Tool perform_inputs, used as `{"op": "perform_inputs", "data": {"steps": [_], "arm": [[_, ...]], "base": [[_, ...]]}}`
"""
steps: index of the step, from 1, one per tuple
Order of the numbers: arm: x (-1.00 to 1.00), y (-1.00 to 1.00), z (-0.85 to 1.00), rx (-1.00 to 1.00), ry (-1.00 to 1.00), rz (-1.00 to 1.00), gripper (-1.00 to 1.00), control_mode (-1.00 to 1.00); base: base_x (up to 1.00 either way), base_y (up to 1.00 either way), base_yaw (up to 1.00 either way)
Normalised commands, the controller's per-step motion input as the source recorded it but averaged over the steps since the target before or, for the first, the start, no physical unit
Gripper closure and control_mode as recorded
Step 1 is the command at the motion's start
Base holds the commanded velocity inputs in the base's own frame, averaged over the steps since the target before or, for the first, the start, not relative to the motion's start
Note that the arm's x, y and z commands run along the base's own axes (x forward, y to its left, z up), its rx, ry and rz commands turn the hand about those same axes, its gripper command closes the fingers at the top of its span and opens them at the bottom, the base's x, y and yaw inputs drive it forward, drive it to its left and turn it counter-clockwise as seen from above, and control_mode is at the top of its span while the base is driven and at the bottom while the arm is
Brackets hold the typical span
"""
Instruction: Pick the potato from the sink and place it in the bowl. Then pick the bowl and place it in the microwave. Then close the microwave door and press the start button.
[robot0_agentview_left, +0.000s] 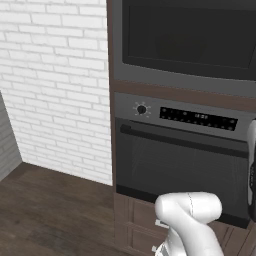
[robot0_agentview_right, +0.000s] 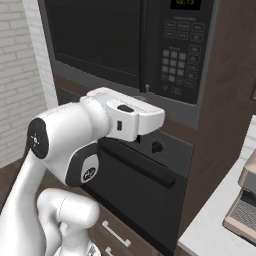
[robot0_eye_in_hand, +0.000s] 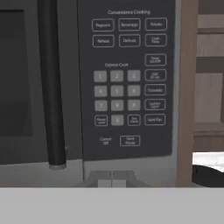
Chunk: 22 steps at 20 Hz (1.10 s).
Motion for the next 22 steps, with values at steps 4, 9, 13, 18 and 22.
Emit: {"op": "perform_inputs", "data": {"steps": [4, 9, 13, 18, 22], "arm": [[0.11, -0.11, 0.11, 0.04, 0.00, 0.00, 1.00, -1.00], [0.00, -0.33, 0.03, 0.05, 0.00, 0.00, 1.00, -1.00], [0.04, -0.24, 0.00, 0.01, 0.00, 0.00, 1.00, -1.00], [0.10, 0.00, -0.01, 0.00, 0.00, 0.00, 1.00, -1.00], [0.19, 0.00, -0.10, 0.00, 0.00, 0.00, 1.00, -1.00]], "base": [[0.00, 0.00, 0.00], [0.00, 0.00, 0.00], [0.00, 0.00, 0.00], [0.00, 0.00, 0.00], [0.00, 0.00, 0.00]]}}
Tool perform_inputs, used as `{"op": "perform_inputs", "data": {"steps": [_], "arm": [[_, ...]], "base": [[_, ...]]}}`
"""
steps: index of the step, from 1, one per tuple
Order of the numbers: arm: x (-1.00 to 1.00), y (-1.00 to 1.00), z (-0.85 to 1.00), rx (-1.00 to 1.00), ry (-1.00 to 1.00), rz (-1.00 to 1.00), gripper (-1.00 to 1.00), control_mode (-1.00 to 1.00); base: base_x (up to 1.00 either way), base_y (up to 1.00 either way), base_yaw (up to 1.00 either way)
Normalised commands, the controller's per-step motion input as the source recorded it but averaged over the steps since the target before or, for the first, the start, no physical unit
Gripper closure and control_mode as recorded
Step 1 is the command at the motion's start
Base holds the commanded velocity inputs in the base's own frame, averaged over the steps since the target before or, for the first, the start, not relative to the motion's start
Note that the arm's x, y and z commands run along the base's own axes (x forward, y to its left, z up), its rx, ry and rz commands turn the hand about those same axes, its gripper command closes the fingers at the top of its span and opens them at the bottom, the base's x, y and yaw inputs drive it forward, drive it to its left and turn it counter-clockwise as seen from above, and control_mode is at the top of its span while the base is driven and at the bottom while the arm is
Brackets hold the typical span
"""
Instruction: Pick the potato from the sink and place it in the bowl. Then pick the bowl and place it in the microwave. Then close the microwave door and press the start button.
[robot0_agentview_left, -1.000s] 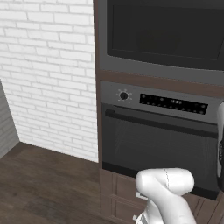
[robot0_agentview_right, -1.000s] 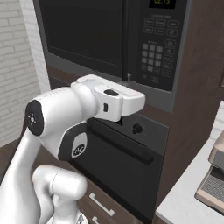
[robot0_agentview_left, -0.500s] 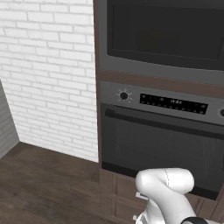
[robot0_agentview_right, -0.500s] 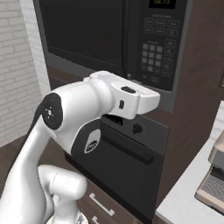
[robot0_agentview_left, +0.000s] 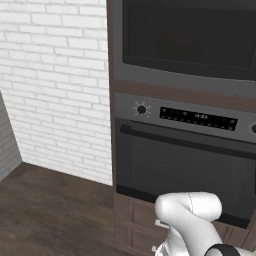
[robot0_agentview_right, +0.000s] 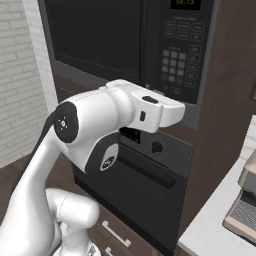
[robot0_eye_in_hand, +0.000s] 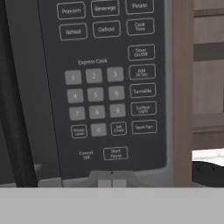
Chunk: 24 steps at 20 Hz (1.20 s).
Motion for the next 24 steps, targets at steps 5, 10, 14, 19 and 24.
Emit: {"op": "perform_inputs", "data": {"steps": [5, 10, 14, 19, 24], "arm": [[0.10, -0.09, -0.02, 0.00, 0.00, 0.00, 1.00, -1.00], [0.21, -0.09, 0.00, 0.00, 0.00, 0.00, 1.00, -1.00], [0.28, -0.06, -0.01, 0.00, 0.00, 0.00, 1.00, -1.00], [0.12, -0.15, -0.02, 0.00, 0.00, 0.00, 1.00, -1.00], [0.07, -0.11, -0.10, 0.00, 0.00, 0.00, 1.00, -1.00]], "base": [[0.00, 0.00, 0.00], [0.00, 0.00, 0.00], [0.00, 0.00, 0.00], [0.00, 0.00, 0.00], [0.00, 0.00, 0.00]]}}
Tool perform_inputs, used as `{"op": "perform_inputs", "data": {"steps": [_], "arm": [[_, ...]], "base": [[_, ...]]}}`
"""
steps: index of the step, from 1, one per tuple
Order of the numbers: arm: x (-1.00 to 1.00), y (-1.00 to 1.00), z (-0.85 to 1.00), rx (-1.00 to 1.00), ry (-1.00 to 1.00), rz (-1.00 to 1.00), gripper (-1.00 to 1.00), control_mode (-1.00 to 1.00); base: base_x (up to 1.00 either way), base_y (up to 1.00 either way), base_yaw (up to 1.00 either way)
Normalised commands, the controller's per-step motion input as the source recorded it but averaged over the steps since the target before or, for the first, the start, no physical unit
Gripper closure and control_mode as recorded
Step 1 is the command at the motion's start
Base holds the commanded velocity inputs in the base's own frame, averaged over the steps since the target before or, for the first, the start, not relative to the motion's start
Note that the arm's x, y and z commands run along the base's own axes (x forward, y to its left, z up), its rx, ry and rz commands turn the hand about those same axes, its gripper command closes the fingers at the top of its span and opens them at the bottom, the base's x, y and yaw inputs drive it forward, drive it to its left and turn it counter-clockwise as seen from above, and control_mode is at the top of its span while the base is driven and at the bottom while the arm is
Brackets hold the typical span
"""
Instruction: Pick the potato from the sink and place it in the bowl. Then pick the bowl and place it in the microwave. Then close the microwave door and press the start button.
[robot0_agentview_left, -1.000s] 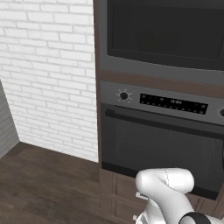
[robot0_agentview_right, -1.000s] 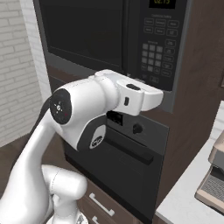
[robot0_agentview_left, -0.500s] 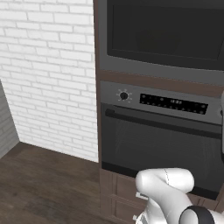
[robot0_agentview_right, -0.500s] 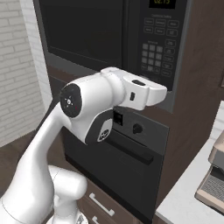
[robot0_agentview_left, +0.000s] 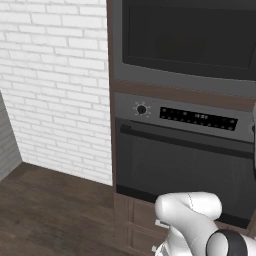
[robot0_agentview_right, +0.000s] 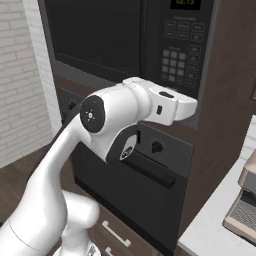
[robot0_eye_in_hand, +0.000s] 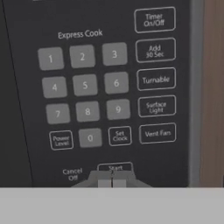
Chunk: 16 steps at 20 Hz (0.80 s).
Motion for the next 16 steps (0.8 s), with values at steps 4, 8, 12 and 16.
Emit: {"op": "perform_inputs", "data": {"steps": [4, 8, 12, 16], "arm": [[0.22, -0.09, -0.07, 0.00, 0.00, 0.00, 1.00, -1.00], [0.47, -0.17, -0.04, 0.00, 0.00, 0.00, 1.00, -1.00], [0.71, -0.10, -0.14, 0.00, 0.00, 0.00, 1.00, -1.00], [0.08, -0.01, -0.09, 0.00, -0.05, 0.00, 1.00, -1.00]], "base": [[0.00, 0.00, 0.00], [0.00, 0.00, 0.00], [0.00, 0.00, 0.00], [0.00, 0.00, 0.00]]}}
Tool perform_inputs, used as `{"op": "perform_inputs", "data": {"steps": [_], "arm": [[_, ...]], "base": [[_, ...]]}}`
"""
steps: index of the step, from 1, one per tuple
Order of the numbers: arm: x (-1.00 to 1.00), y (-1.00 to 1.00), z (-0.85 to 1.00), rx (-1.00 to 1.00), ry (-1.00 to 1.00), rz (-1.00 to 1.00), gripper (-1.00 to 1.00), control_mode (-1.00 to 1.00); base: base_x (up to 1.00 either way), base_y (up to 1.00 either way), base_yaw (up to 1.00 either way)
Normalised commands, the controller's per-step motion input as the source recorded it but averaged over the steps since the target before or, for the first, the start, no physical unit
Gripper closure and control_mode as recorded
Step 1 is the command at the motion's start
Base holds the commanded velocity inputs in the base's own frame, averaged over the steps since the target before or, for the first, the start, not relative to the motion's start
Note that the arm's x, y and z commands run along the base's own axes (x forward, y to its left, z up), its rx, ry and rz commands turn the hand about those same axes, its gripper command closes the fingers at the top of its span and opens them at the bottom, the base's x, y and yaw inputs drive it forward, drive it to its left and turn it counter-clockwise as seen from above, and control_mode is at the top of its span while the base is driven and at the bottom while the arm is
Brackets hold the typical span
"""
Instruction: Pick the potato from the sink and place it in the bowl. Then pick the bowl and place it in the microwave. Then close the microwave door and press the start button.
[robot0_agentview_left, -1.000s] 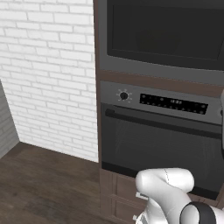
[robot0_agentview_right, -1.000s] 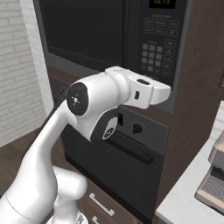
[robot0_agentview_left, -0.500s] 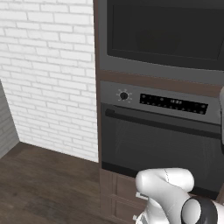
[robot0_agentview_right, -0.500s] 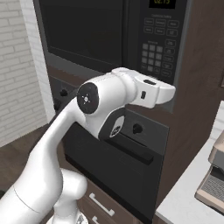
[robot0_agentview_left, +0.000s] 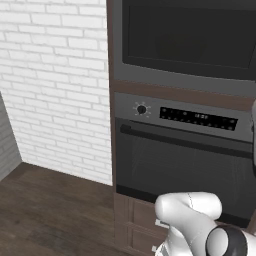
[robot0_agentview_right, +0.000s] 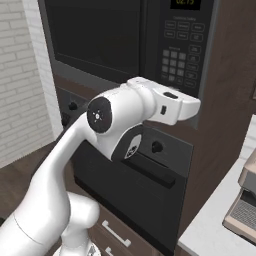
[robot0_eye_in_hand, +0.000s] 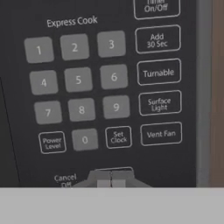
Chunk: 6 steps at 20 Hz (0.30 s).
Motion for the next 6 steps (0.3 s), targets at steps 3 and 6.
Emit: {"op": "perform_inputs", "data": {"steps": [3, 6], "arm": [[-0.74, 0.00, 0.00, 0.04, -0.08, 0.00, 1.00, -1.00], [-0.96, 0.02, 0.25, 0.00, -0.10, 0.00, 1.00, -1.00]], "base": [[0.00, 0.00, 0.00], [0.00, 0.00, 0.00]]}}
